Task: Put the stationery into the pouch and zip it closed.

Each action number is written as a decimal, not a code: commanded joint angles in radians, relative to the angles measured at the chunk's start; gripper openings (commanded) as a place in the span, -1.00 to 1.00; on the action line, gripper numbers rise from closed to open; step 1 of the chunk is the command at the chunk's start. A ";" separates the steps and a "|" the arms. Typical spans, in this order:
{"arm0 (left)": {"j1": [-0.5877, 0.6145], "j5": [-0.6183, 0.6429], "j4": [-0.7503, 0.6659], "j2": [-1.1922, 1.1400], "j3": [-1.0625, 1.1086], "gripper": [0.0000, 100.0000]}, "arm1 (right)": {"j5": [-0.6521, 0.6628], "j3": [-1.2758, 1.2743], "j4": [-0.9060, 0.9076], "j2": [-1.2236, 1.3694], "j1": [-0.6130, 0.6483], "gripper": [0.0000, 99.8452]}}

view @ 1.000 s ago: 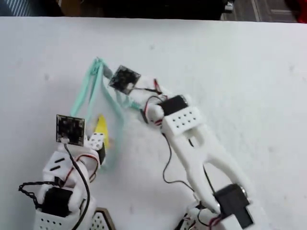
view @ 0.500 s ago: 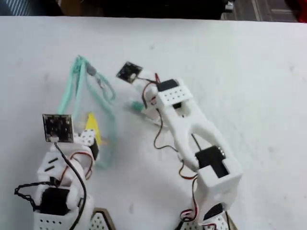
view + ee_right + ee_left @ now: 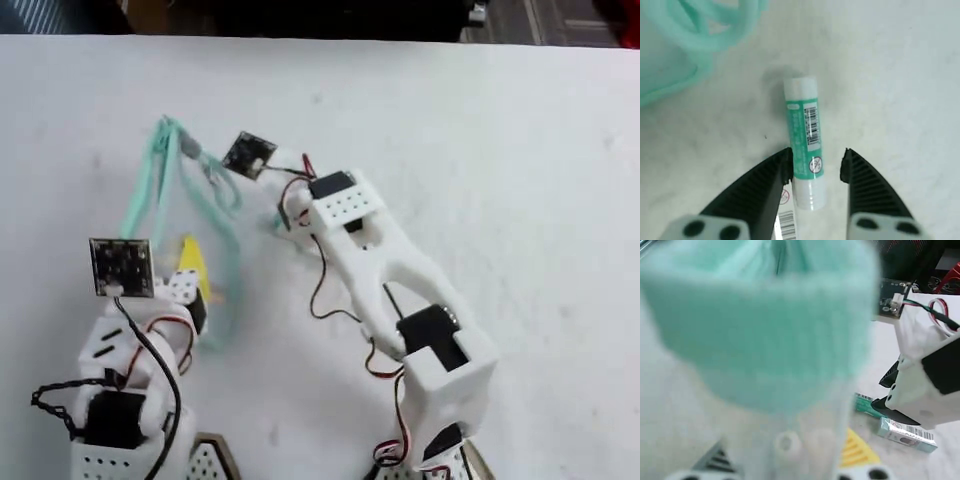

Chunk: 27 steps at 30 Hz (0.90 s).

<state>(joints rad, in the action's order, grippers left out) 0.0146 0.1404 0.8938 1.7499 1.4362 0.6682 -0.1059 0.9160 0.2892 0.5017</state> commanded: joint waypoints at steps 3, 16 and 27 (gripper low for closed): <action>0.015 0.008 -0.023 0.005 -0.018 -0.93 | 0.011 0.055 -0.019 -0.010 0.013 -0.70; 0.015 0.011 -0.023 0.005 -0.018 -0.93 | 0.003 0.175 -0.022 0.176 0.015 -0.70; 0.010 0.009 -0.023 0.005 -0.018 -0.93 | 0.002 0.203 -0.004 0.165 -0.053 -0.94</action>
<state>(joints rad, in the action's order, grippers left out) 0.0146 0.1404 0.8938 1.7499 1.4362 0.6682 0.0506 0.9053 0.5132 0.4895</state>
